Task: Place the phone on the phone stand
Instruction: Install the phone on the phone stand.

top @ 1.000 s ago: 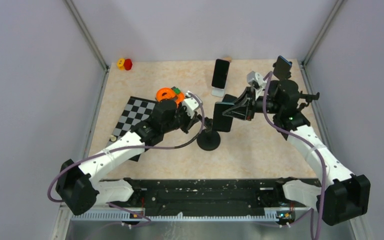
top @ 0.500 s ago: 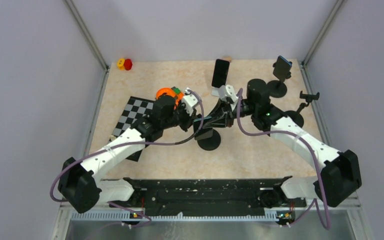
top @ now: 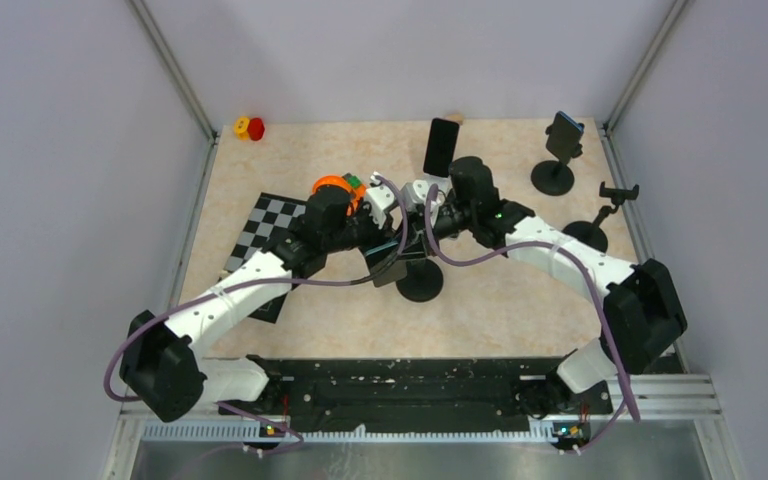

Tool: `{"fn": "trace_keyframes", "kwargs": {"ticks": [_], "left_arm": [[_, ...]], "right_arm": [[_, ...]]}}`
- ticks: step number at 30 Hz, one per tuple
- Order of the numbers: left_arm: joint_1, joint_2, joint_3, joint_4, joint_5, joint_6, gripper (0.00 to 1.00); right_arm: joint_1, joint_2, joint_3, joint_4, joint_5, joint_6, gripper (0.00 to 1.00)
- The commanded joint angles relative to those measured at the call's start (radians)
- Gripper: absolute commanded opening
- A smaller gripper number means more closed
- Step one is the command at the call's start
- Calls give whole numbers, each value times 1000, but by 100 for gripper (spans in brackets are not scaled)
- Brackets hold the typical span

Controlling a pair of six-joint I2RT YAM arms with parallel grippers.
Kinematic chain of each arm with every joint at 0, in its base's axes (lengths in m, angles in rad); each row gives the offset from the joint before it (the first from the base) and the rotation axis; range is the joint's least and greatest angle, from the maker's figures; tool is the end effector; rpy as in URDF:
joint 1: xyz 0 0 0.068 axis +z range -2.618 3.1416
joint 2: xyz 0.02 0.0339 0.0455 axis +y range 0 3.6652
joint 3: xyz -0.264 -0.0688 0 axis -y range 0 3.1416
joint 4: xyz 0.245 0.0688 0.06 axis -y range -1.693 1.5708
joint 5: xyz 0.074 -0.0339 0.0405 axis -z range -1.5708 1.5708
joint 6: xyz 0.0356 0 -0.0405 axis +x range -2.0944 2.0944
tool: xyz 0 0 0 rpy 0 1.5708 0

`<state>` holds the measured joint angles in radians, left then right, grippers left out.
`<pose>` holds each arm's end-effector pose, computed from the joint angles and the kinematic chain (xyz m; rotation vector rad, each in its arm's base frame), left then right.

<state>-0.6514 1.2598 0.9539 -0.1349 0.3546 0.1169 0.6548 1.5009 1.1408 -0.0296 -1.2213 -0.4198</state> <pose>0.2216 -0.1845 0.3025 0.9785 1.8029 -0.6935 0.2427 0.2285 0.3139 -1.5771 1.0670 1.3336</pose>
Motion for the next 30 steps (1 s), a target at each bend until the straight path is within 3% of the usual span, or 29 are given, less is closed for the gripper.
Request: {"fn": "trace_keyframes", "kwargs": {"ticks": [1,7,30], "left_arm": [[-4,12,37,5,64,-20,0],[-4,6,30,12,71,-21,0],[-1,4,6,27,102,-23,0]], "right_arm": [[9,7,75,33,4,-87,0],[-7,-7,76,-17,30,-114,0],[-104,-93,-42,119,49,-34,0]]}}
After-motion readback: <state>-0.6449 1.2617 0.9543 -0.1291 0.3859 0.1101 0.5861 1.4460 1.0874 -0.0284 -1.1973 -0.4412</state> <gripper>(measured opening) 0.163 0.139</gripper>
